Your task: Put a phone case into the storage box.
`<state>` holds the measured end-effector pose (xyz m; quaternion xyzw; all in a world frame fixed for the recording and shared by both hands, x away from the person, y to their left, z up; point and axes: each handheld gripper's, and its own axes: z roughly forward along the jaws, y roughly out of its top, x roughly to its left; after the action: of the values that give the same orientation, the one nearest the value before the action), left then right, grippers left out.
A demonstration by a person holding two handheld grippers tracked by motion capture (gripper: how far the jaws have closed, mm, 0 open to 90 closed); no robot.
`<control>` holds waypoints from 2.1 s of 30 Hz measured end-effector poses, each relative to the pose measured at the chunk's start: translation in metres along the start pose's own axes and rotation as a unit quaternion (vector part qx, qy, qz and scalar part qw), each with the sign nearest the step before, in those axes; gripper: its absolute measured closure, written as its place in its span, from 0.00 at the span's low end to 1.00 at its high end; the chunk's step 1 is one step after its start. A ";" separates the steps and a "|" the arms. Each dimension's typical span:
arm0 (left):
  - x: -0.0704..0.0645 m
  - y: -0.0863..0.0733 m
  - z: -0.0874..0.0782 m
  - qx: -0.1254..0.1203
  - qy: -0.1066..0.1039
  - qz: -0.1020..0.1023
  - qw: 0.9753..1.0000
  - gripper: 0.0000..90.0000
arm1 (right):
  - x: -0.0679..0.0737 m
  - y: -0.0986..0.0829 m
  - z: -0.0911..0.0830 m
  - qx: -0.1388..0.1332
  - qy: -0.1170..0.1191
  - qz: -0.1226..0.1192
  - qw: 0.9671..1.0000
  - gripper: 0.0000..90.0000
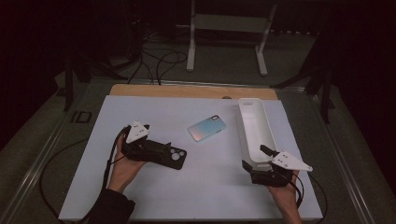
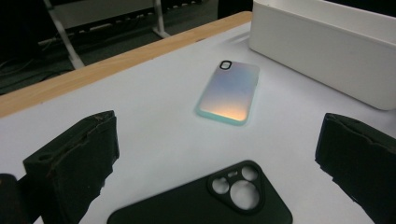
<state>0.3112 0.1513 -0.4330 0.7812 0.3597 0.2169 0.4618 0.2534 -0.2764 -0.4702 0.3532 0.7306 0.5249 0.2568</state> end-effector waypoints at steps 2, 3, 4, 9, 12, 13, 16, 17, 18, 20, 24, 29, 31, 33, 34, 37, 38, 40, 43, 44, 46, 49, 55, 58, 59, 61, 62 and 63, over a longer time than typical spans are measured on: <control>-0.002 0.004 0.006 0.004 -0.005 0.004 1.000 0.00 | 0.000 0.000 0.000 -0.001 0.001 0.002 1.000 0.11; -0.003 0.006 0.010 0.006 -0.006 0.007 1.000 0.00 | 0.000 0.000 0.000 -0.001 0.001 0.002 1.000 0.11; -0.003 0.008 0.013 0.008 -0.009 0.008 1.000 0.00 | -0.001 0.000 -0.001 0.000 -0.001 0.001 1.000 0.11; -0.006 0.015 0.030 0.016 -0.018 0.008 1.000 0.00 | -0.001 0.000 -0.001 0.000 -0.001 0.001 1.000 0.11; -0.007 0.020 0.043 0.021 -0.025 0.008 0.999 0.00 | -0.001 0.000 -0.001 0.000 -0.002 0.003 1.000 0.11; -0.007 0.021 0.046 0.021 -0.027 0.006 0.999 0.00 | -0.001 0.000 -0.001 0.000 -0.001 0.003 1.000 0.11; -0.006 0.023 0.052 0.025 -0.029 0.005 0.999 0.00 | -0.002 0.000 -0.001 0.000 0.000 0.004 1.000 0.11; -0.006 0.023 0.052 0.025 -0.029 0.005 0.999 0.00 | -0.002 0.000 -0.001 0.000 0.000 0.004 1.000 0.11; -0.005 0.025 0.058 0.025 -0.033 0.002 0.999 0.00 | -0.002 0.000 -0.001 0.000 0.000 0.003 1.000 0.11; -0.004 0.027 0.062 0.028 -0.038 0.005 0.999 0.00 | -0.002 0.000 -0.001 0.000 0.000 0.003 1.000 0.11; -0.005 0.032 0.076 0.036 -0.044 0.014 0.998 0.00 | -0.002 0.000 -0.001 0.000 0.000 0.004 1.000 0.11; -0.002 0.034 0.087 0.045 -0.048 0.016 0.998 0.00 | -0.002 0.000 -0.001 0.000 0.001 0.004 1.000 0.11; -0.001 0.035 0.092 0.051 -0.050 0.017 0.997 0.00 | -0.002 0.000 -0.001 0.000 0.001 0.005 1.000 0.11; -0.001 0.036 0.098 0.055 -0.051 0.019 0.997 0.00 | -0.002 0.000 0.000 0.000 0.002 0.004 1.000 0.11; 0.000 0.036 0.101 0.057 -0.053 0.019 0.997 0.00 | -0.002 0.000 0.000 0.000 0.002 0.004 1.000 0.11; 0.001 0.035 0.107 0.062 -0.056 0.016 0.996 0.00 | -0.002 0.000 0.000 0.000 0.002 0.004 1.000 0.11; 0.002 0.035 0.109 0.063 -0.056 0.015 0.996 0.00 | -0.002 0.000 0.000 0.000 0.003 0.004 1.000 0.11; 0.003 0.034 0.117 0.072 -0.058 0.016 0.996 0.00 | -0.002 0.000 0.000 0.000 0.003 0.005 1.000 0.11; 0.004 0.035 0.124 0.076 -0.059 0.014 0.995 0.00 | -0.002 0.000 0.000 0.000 0.003 0.006 1.000 0.11; 0.004 0.036 0.126 0.079 -0.059 0.016 0.995 0.00 | -0.002 0.000 0.000 0.000 0.004 0.005 1.000 0.11; 0.004 0.037 0.131 0.081 -0.061 0.016 0.995 0.00 | -0.002 0.000 0.000 0.000 0.005 0.005 1.000 0.11; 0.003 0.038 0.138 0.086 -0.066 0.019 0.994 0.00 | -0.002 -0.001 0.000 0.000 0.005 0.005 1.000 0.11; 0.001 0.038 0.151 0.102 -0.065 0.023 0.992 0.00 | -0.002 -0.001 0.000 0.001 0.005 0.006 1.000 0.11; 0.001 0.037 0.157 0.110 -0.066 0.022 0.991 0.00 | -0.002 -0.001 0.000 0.001 0.005 0.006 1.000 0.11; 0.001 0.035 0.166 0.120 -0.068 0.021 0.990 0.00 | -0.002 -0.001 0.000 0.001 0.006 0.006 1.000 0.11; 0.001 0.034 0.170 0.123 -0.067 0.016 0.990 0.00 | -0.003 -0.001 0.000 0.001 0.006 0.007 1.000 0.11; 0.001 0.034 0.170 0.123 -0.067 0.016 0.990 0.00 | -0.003 -0.001 0.000 0.001 0.005 0.007 1.000 0.11; 0.000 0.032 0.174 0.127 -0.068 0.016 0.989 0.00 | -0.003 -0.001 0.000 0.001 0.005 0.008 1.000 0.11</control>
<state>0.4401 0.0427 -0.4883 0.8521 0.3390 0.1232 0.3791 0.2549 -0.2791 -0.4712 0.3564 0.7295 0.5282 0.2486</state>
